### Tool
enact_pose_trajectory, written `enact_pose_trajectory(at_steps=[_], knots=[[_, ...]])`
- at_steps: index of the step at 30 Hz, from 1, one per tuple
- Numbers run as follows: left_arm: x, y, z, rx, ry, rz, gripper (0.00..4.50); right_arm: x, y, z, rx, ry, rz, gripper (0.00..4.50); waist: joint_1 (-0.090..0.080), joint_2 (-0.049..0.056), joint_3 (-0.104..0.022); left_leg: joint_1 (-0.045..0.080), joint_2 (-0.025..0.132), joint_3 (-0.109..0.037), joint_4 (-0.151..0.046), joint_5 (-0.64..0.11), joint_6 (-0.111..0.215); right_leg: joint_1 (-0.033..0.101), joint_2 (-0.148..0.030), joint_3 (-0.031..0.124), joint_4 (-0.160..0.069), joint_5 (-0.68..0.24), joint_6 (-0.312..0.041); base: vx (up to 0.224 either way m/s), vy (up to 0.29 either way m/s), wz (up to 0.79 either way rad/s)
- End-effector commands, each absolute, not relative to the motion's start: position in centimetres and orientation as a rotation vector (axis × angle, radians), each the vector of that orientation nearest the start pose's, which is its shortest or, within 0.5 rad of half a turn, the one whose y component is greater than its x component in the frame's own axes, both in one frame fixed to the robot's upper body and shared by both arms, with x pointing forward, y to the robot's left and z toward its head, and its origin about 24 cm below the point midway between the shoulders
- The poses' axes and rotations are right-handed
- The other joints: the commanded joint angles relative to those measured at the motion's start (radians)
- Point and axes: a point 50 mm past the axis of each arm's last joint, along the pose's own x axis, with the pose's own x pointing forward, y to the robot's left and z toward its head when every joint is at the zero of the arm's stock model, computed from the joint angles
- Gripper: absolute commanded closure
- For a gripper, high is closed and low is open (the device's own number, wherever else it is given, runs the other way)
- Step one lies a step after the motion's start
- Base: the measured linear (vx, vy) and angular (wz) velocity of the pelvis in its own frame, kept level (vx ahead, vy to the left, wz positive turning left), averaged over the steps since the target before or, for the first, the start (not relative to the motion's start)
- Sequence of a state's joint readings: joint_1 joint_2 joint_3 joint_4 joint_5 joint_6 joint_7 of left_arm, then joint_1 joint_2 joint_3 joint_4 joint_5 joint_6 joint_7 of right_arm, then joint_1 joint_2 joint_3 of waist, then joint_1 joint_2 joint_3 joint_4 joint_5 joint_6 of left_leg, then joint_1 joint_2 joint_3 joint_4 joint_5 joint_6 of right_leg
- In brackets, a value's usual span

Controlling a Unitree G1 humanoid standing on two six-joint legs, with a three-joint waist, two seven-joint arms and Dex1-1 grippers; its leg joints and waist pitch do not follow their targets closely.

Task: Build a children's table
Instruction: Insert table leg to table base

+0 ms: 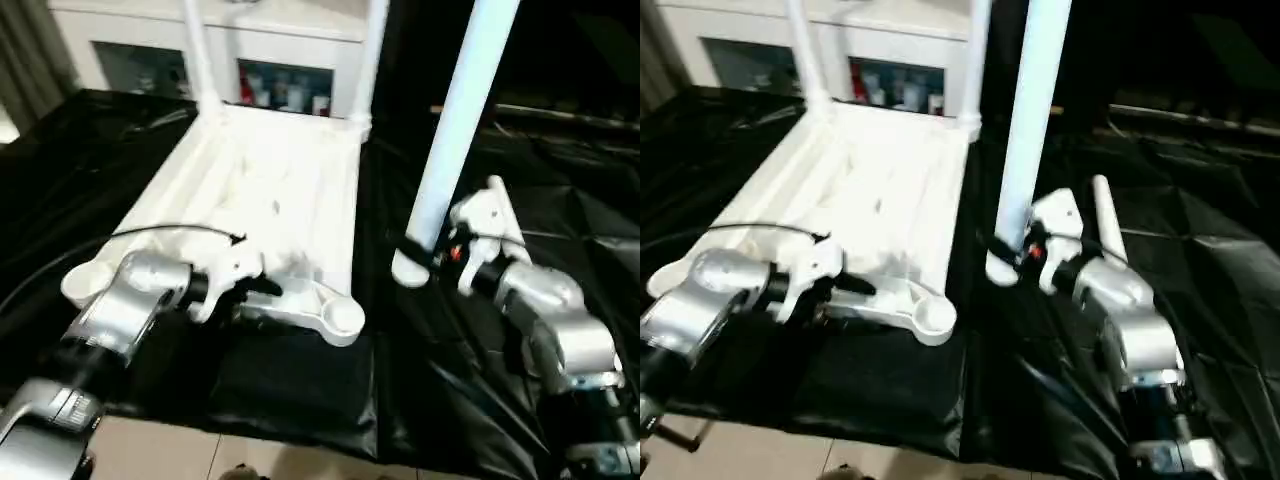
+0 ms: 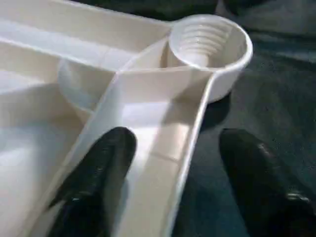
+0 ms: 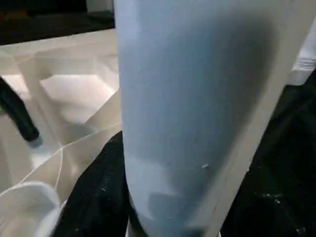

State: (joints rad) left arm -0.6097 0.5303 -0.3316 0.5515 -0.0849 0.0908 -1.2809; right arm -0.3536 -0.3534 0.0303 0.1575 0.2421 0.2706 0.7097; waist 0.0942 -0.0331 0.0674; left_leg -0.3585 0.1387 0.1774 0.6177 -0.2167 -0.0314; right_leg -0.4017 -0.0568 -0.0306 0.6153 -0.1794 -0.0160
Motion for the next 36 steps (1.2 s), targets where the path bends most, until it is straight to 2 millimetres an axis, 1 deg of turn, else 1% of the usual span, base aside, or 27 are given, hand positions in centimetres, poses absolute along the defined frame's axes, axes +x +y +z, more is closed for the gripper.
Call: enact_pose_trajectory(at_steps=[1, 2, 3, 4, 5, 6, 7, 8, 12, 14, 16, 19, 21, 24, 27, 28, 29, 31, 33, 34, 36], knots=[[32.0, 16.6, 7.4, 0.476, 0.447, -1.390, 1.69, 30.6, -16.5, 9.3, -0.091, 0.090, 0.760, 2.59, 0.004, 0.009, -0.073, 0.015, 0.085, -0.030, -0.082, -0.123, 0.013, 0.051, -0.102, 0.050, -0.058, -0.120, -0.261, 0.000, 0.000, 0.00], [32.1, 16.7, 7.3, 0.490, 0.453, -1.396, 1.79, 30.6, -16.5, 9.3, -0.090, 0.090, 0.759, 2.59, 0.004, 0.010, -0.072, 0.014, 0.085, -0.031, -0.083, -0.124, 0.014, 0.051, -0.102, 0.049, -0.060, -0.125, -0.260, 0.000, 0.000, 0.00], [32.1, 16.7, 7.3, 0.500, 0.457, -1.398, 1.79, 30.6, -16.5, 9.3, -0.088, 0.089, 0.758, 2.59, 0.004, 0.009, -0.073, 0.014, 0.085, -0.030, -0.083, -0.125, 0.013, 0.051, -0.102, 0.048, -0.060, -0.124, -0.259, 0.000, 0.000, 0.00], [32.1, 16.7, 7.2, 0.511, 0.462, -1.400, 1.80, 30.6, -16.5, 9.3, -0.088, 0.089, 0.757, 2.59, 0.003, 0.009, -0.074, 0.012, 0.089, -0.032, -0.083, -0.121, 0.010, 0.055, -0.107, 0.047, -0.056, -0.112, -0.264, 0.000, 0.000, 0.00], [32.1, 16.7, 7.2, 0.514, 0.463, -1.401, 1.85, 30.6, -16.5, 9.3, -0.088, 0.088, 0.756, 2.59, 0.002, 0.009, -0.073, 0.011, 0.089, -0.032, -0.083, -0.120, 0.010, 0.055, -0.107, 0.047, -0.057, -0.112, -0.264, 0.000, 0.000, 0.00], [32.1, 16.7, 7.1, 0.519, 0.468, -1.405, 2.04, 30.6, -16.4, 9.3, -0.087, 0.088, 0.755, 2.59, 0.002, 0.011, -0.074, 0.013, 0.089, -0.031, -0.083, -0.120, 0.010, 0.054, -0.107, 0.046, -0.056, -0.112, -0.266, 0.000, 0.000, 0.00], [32.2, 16.7, 7.1, 0.520, 0.470, -1.407, 2.21, 30.6, -16.4, 9.3, -0.087, 0.087, 0.754, 2.59, 0.002, 0.010, -0.073, 0.014, 0.089, -0.029, -0.082, -0.122, 0.011, 0.052, -0.106, 0.045, -0.058, -0.112, -0.267, 0.000, 0.000, 0.00], [32.2, 16.7, 7.0, 0.522, 0.475, -1.413, 2.21, 30.5, -16.4, 9.2, -0.087, 0.087, 0.753, 2.59, 0.002, 0.009, -0.073, 0.014, 0.090, -0.029, -0.082, -0.123, 0.011, 0.053, -0.107, 0.045, -0.058, -0.114, -0.268, 0.000, 0.000, 0.00], [32.2, 16.8, 6.7, 0.535, 0.514, -1.442, 2.35, 30.6, -16.3, 9.3, -0.087, 0.083, 0.749, 2.59, 0.004, 0.011, -0.072, 0.013, 0.094, -0.031, -0.085, -0.133, 0.001, 0.053, -0.108, 0.042, -0.058, -0.131, -0.266, 0.000, 0.000, 0.00], [32.2, 16.9, 6.6, 0.536, 0.521, -1.451, 2.71, 30.6, -16.3, 9.3, -0.087, 0.081, 0.747, 2.59, 0.003, 0.012, -0.071, 0.013, 0.093, -0.031, -0.086, -0.145, -0.003, 0.053, -0.109, 0.042, -0.059, -0.140, -0.264, 0.000, 0.000, 0.00], [32.2, 17.0, 6.6, 0.544, 0.529, -1.456, 2.67, 30.7, -16.3, 9.3, -0.089, 0.080, 0.746, 2.59, 0.004, 0.011, -0.071, 0.013, 0.094, -0.032, -0.086, -0.147, -0.007, 0.054, -0.111, 0.043, -0.059, -0.143, -0.264, 0.000, 0.000, 0.00], [32.3, 17.0, 6.6, 0.544, 0.517, -1.451, 3.14, 30.8, -16.2, 9.3, -0.091, 0.078, 0.743, 2.59, 0.004, 0.011, -0.072, 0.012, 0.094, -0.031, -0.086, -0.140, -0.005, 0.054, -0.110, 0.042, -0.058, -0.124, -0.269, 0.000, 0.000, 0.00], [32.4, 17.0, 6.5, 0.549, 0.515, -1.451, 3.15, 30.8, -16.1, 9.3, -0.092, 0.077, 0.744, 2.59, 0.005, 0.012, -0.073, 0.013, 0.094, -0.031, -0.085, -0.137, -0.005, 0.054, -0.111, 0.042, -0.057, -0.114, -0.272, 0.000, 0.000, 0.00], [32.5, 17.0, 6.5, 0.551, 0.515, -1.452, 3.61, 30.8, -16.0, 9.3, -0.091, 0.075, 0.745, 2.59, 0.006, 0.011, -0.072, 0.013, 0.095, -0.031, -0.086, -0.148, -0.007, 0.055, -0.112, 0.042, -0.059, -0.134, -0.269, 0.000, 0.000, 0.00], [32.6, 17.0, 6.4, 0.556, 0.515, -1.452, 3.66, 30.8, -15.9, 9.3, -0.091, 0.073, 0.746, 2.59, 0.006, 0.011, -0.072, 0.014, 0.096, -0.031, -0.086, -0.148, -0.008, 0.054, -0.112, 0.042, -0.059, -0.130, -0.269, 0.000, 0.000, 0.00], [32.6, 17.0, 6.4, 0.557, 0.515, -1.451, 3.96, 30.9, -15.9, 9.4, -0.091, 0.072, 0.746, 2.59, 0.006, 0.011, -0.073, 0.014, 0.095, -0.031, -0.086, -0.141, -0.007, 0.054, -0.111, 0.042, -0.057, -0.119, -0.271, 0.000, 0.000, 0.00], [32.6, 17.0, 6.4, 0.557, 0.515, -1.451, 3.96, 30.9, -15.9, 9.4, -0.091, 0.072, 0.746, 2.59, 0.006, 0.011, -0.073, 0.014, 0.096, -0.031, -0.086, -0.138, -0.006, 0.054, -0.112, 0.042, -0.056, -0.114, -0.272, 0.000, 0.000, 0.00], [32.5, 17.0, 6.1, 0.560, 0.524, -1.457, 4.13, 31.0, -15.8, 9.5, -0.092, 0.069, 0.746, 2.59, 0.006, 0.011, -0.072, 0.013, 0.096, -0.031, -0.086, -0.137, -0.004, 0.055, -0.113, 0.042, -0.056, -0.111, -0.275, 0.000, 0.000, 0.00], [32.3, 16.9, 5.8, 0.561, 0.531, -1.463, 4.13, 31.0, -15.8, 9.5, -0.091, 0.067, 0.745, 2.59, 0.006, 0.010, -0.072, 0.013, 0.096, -0.031, -0.087, -0.141, -0.004, 0.055, -0.113, 0.042, -0.058, -0.123, -0.272, 0.000, 0.000, 0.00], [32.2, 17.0, 5.7, 0.560, 0.537, -1.465, 4.25, 31.1, -15.8, 9.6, -0.090, 0.066, 0.745, 2.59, 0.005, 0.008, -0.072, 0.010, 0.096, -0.032, -0.087, -0.136, -0.005, 0.057, -0.114, 0.042, -0.056, -0.116, -0.274, 0.000, 0.000, 0.00], [32.1, 17.0, 5.5, 0.559, 0.544, -1.467, 4.40, 31.1, -15.7, 9.6, -0.087, 0.065, 0.743, 2.59, 0.002, 0.007, -0.072, 0.009, 0.095, -0.032, -0.086, -0.135, -0.002, 0.057, -0.114, 0.041, -0.056, -0.120, -0.272, 0.000, 0.000, 0.00]])
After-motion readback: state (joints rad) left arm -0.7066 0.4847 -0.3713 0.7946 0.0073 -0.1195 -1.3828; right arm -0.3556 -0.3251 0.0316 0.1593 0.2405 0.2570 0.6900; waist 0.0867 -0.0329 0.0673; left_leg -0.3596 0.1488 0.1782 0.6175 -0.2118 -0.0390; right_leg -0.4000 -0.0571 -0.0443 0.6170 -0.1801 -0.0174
